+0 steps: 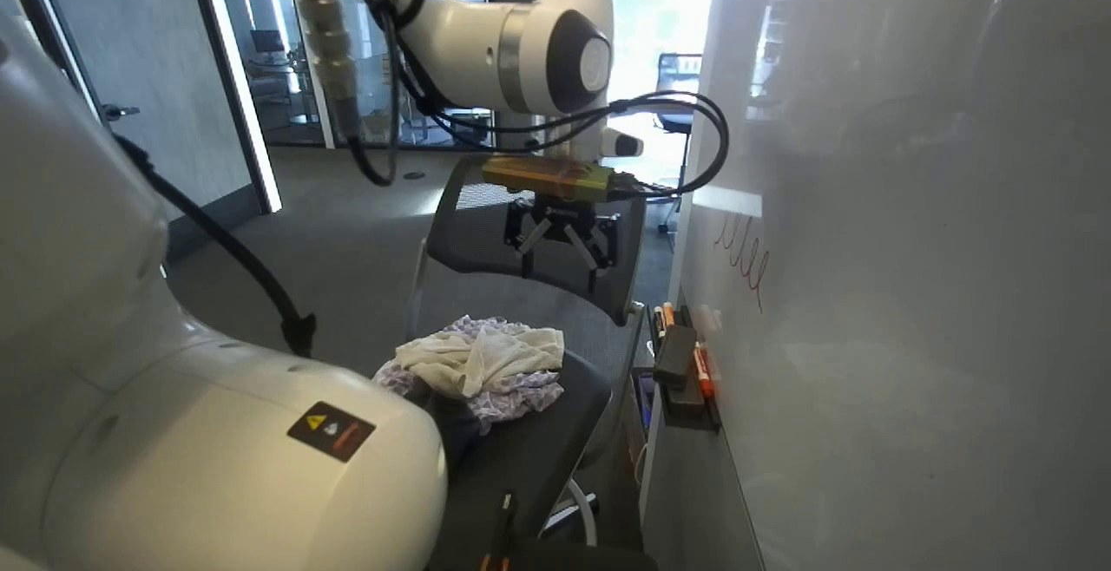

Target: Use the black eraser to wipe the whiteboard.

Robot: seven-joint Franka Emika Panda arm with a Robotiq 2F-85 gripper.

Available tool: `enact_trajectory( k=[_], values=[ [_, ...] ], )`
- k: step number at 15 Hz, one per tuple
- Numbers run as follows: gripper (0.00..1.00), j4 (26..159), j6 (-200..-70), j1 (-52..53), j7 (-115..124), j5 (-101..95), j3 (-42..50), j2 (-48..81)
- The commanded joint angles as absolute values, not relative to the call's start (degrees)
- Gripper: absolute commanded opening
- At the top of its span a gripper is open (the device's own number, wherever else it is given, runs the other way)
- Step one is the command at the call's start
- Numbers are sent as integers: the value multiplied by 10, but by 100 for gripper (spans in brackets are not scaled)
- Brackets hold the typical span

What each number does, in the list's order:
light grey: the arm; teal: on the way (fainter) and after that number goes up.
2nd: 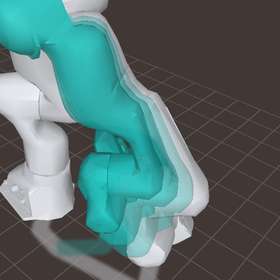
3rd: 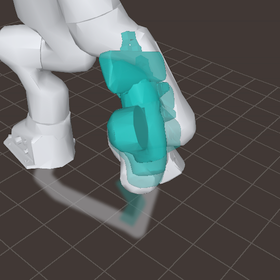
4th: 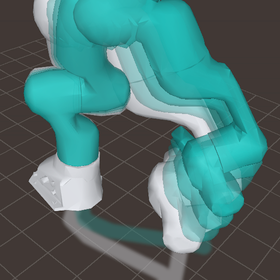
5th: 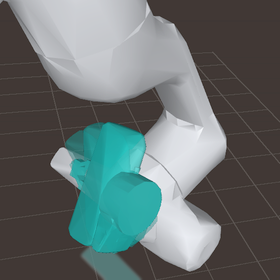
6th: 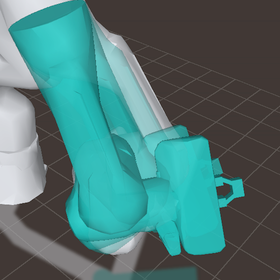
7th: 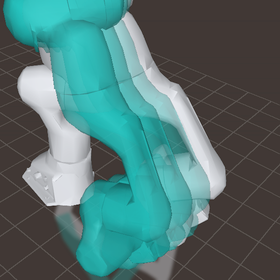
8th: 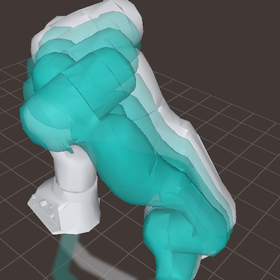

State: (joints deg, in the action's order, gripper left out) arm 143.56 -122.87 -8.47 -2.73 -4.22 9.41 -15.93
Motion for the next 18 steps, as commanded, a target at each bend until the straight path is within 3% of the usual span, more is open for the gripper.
enact_trajectory(
  k=[1,10,18],
  values=[
    [100,1360,-1266,-107,-73,-52,123,-62],
    [100,1327,-1251,-115,-99,-31,131,-15],
    [100,1347,-1322,-139,-80,76,140,30]
  ],
)
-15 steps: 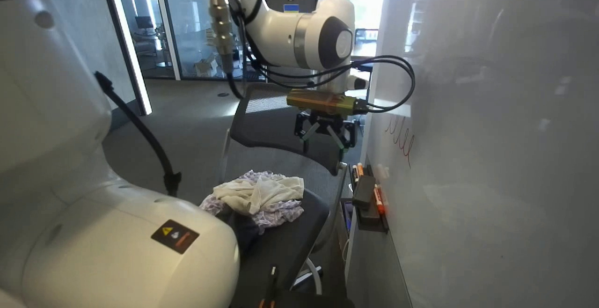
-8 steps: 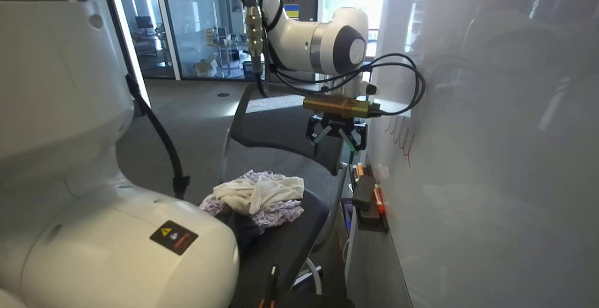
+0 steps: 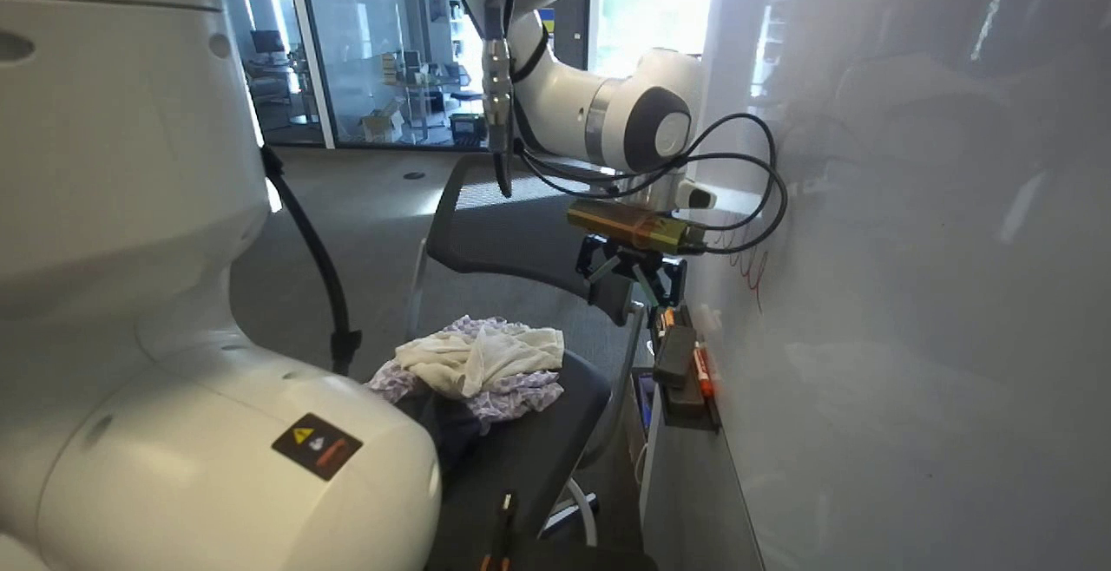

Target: Use the black eraser to wipe the whiteboard.

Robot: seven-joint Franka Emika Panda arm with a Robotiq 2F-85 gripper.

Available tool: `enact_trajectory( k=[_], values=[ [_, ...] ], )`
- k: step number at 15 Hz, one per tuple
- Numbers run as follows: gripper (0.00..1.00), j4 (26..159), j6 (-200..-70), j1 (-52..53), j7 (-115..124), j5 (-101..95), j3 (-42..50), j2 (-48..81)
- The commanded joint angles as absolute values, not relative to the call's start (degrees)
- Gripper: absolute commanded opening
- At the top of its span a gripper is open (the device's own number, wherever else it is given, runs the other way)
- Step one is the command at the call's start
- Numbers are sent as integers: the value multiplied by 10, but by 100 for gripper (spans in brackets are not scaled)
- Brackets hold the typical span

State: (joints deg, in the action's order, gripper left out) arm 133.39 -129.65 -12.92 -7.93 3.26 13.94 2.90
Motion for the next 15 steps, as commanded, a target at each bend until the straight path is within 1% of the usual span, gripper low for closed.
enact_trajectory(
  k=[1,8,11,15],
  values=[
    [100,1349,-1328,-141,-86,89,139,35],
    [100,1337,-1522,-156,-77,81,141,117],
    [100,1329,-1549,-168,-68,89,137,143],
    [100,1322,-1548,-179,-64,111,128,159]
  ],
)
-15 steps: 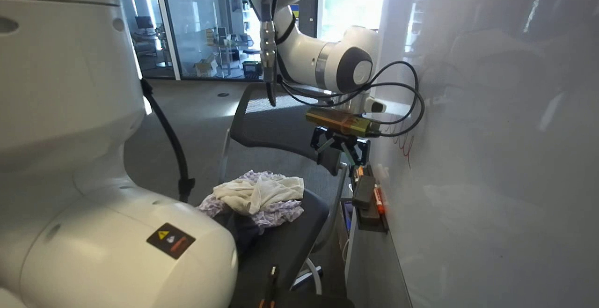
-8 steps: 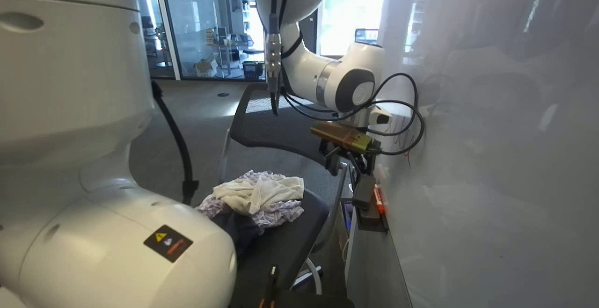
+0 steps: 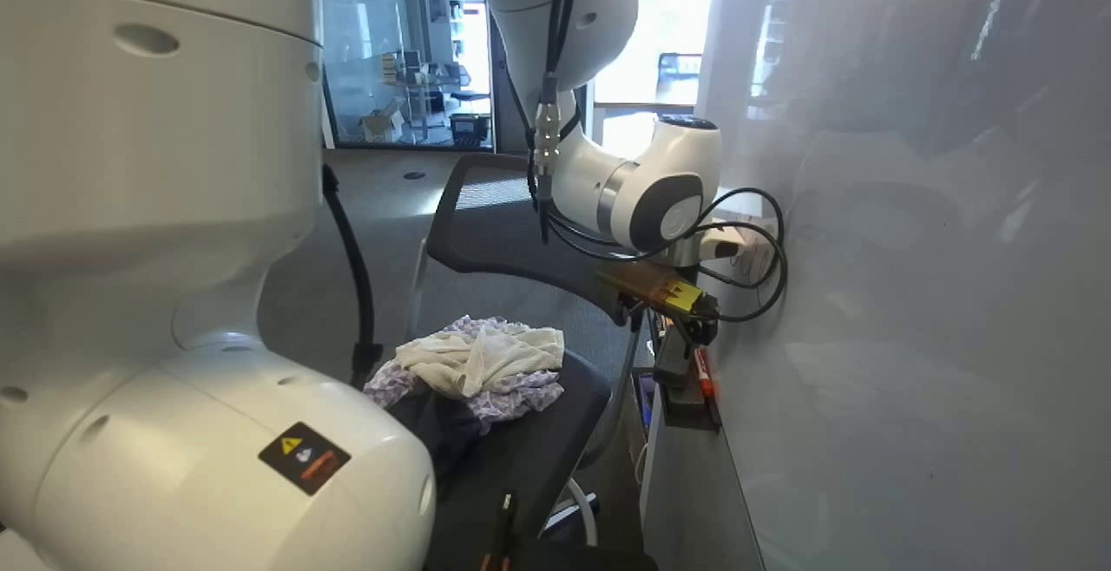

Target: Use the black eraser to wipe the whiteboard.

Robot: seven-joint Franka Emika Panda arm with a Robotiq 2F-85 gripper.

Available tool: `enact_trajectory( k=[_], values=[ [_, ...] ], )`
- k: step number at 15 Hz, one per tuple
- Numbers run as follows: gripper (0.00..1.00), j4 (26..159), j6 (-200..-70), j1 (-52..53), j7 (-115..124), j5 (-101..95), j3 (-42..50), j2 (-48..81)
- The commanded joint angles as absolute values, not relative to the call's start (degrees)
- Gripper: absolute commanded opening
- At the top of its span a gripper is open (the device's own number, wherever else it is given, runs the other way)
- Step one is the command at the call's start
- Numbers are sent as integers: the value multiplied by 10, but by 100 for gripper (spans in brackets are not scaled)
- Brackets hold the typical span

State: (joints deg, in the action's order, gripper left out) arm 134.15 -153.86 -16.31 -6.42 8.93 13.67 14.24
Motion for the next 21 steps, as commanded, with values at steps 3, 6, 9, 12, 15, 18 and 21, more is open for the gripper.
enact_trajectory(
  k=[3,6,9,12,15,18,21],
  values=[
    [100,1322,-1577,-183,-69,120,125,167],
    [100,1321,-1621,-186,-65,124,123,178],
    [100,1322,-1650,-178,-32,109,131,186],
    [100,1339,-1635,-170,-27,105,121,173],
    [100,1331,-1608,-161,-2,80,141,187],
    [100,1330,-1603,-165,3,74,143,191],
    [100,1333,-1625,-174,-14,83,131,190]
  ],
)
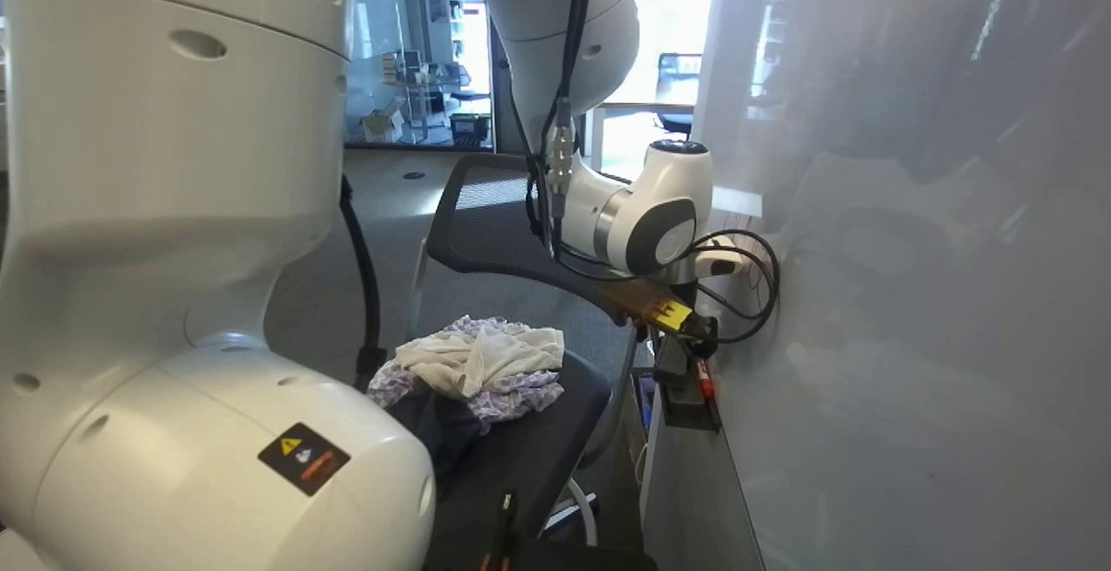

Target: Use the black eraser to wipe the whiteboard.

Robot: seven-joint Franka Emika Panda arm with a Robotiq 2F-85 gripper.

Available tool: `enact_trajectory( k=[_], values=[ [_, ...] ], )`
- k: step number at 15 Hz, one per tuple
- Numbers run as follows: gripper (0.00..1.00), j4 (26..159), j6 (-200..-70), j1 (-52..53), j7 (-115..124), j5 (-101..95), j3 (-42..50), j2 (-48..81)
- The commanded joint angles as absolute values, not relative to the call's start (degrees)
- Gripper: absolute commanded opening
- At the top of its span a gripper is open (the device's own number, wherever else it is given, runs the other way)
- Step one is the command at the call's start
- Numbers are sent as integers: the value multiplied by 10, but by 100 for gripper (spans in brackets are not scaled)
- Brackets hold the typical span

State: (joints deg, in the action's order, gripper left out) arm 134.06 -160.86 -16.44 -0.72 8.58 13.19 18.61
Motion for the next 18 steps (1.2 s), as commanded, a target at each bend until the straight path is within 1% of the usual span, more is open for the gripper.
enact_trajectory(
  k=[1,2,5,9,10,11,13,14,16,18],
  values=[
    [100,1333,-1632,-173,-13,82,132,191],
    [100,1333,-1646,-169,-8,75,137,196],
    [100,1317,-1630,-159,22,53,159,215],
    [100,1313,-1623,-165,29,56,151,224],
    [86,1313,-1621,-168,26,59,147,224],
    [74,1316,-1621,-169,23,60,146,221],
    [59,1319,-1619,-169,22,61,144,216],
    [49,1320,-1619,-168,23,60,145,215],
    [36,1325,-1622,-163,26,53,150,210],
    [34,1337,-1620,-156,29,46,155,194]
  ],
)
